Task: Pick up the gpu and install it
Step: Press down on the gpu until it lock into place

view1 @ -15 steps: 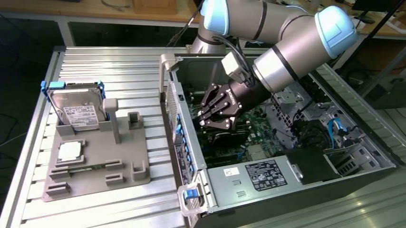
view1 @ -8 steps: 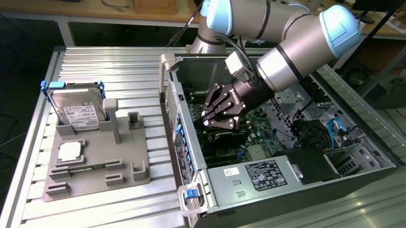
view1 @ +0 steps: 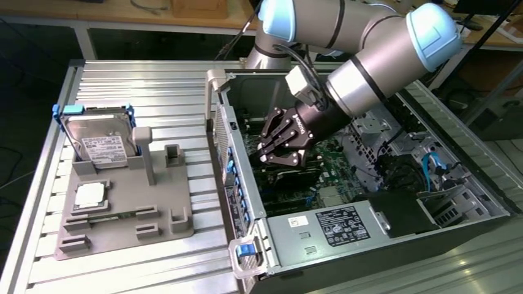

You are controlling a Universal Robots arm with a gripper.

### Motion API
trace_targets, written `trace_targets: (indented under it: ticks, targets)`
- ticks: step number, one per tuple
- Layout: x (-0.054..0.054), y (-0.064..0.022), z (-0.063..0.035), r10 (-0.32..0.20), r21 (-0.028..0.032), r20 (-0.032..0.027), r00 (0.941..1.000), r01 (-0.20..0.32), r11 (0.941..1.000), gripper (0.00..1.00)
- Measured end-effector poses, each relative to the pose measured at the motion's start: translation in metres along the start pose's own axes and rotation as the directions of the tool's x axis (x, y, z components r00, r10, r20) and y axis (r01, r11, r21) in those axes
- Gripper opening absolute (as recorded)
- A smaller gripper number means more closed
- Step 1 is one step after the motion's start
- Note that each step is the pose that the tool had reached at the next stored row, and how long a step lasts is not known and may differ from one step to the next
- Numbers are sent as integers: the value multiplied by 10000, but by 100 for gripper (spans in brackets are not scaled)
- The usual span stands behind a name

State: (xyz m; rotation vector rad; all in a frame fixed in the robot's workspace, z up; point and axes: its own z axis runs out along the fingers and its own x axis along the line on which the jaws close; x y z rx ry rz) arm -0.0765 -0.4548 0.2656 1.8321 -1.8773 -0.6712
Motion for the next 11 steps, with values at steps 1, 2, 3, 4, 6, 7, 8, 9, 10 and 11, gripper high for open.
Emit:
trace_targets:
  ticks: [1,2,3,4,6,7,8,9,10,11]
  targets:
    - [0,14,13,-1,33,2,10000,1,10000,11]
    - [-1,13,14,-4,34,6,10000,4,10000,11]
    - [-1,13,14,-8,34,9,10000,8,10000,11]
    - [-1,13,14,-12,35,15,10000,11,10000,11]
    - [-1,13,14,-19,34,25,10000,18,10000,11]
    - [-1,13,14,-21,33,27,10000,21,10000,11]
    - [-1,13,14,-23,33,30,10000,23,10000,11]
    - [-1,13,14,-25,33,33,10000,25,10000,11]
    - [-1,13,14,-28,33,36,10000,28,10000,11]
    - [-1,13,14,-31,33,40,10000,31,10000,11]
